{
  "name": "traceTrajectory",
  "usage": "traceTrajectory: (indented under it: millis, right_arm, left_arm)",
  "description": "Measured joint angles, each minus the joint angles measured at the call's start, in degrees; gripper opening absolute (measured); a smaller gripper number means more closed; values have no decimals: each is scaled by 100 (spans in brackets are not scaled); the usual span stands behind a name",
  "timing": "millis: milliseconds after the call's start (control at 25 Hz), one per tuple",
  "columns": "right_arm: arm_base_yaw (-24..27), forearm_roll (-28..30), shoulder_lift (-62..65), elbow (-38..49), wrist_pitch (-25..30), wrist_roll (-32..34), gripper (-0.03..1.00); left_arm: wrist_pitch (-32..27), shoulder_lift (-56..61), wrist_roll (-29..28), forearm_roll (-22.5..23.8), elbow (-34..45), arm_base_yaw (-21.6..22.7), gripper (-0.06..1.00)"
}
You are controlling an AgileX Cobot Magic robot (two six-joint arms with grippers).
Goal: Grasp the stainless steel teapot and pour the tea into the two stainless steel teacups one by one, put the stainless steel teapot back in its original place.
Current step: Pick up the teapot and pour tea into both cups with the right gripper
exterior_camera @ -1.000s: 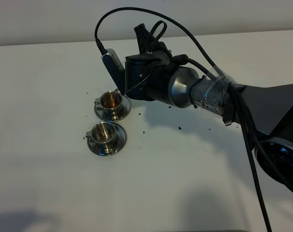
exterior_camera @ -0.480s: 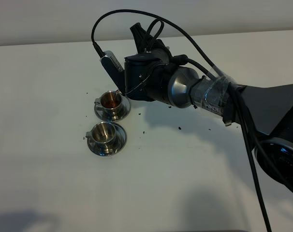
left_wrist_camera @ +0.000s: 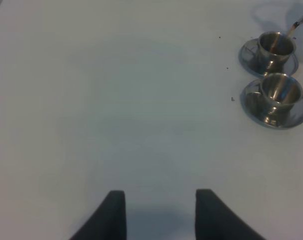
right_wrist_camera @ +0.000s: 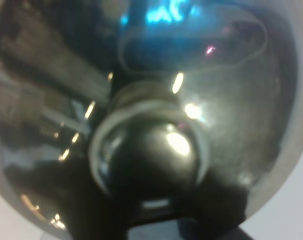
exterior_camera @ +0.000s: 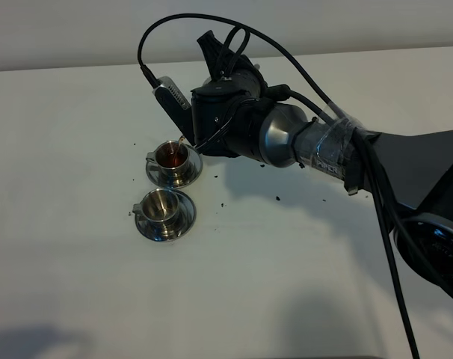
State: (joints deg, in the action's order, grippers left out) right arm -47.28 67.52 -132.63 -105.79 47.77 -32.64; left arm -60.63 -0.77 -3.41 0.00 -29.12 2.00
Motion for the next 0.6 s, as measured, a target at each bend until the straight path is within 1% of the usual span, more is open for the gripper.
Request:
traceTrajectory:
  millis: [240, 600]
  right_arm:
    - [-36, 62, 0, 0, -99, -6, 18]
    - [-36, 99, 0, 0, -110, -5, 18]
  left_arm:
    - [0, 0, 0, 0, 0, 0, 36]
    - [0, 0, 0, 0, 0, 0, 36]
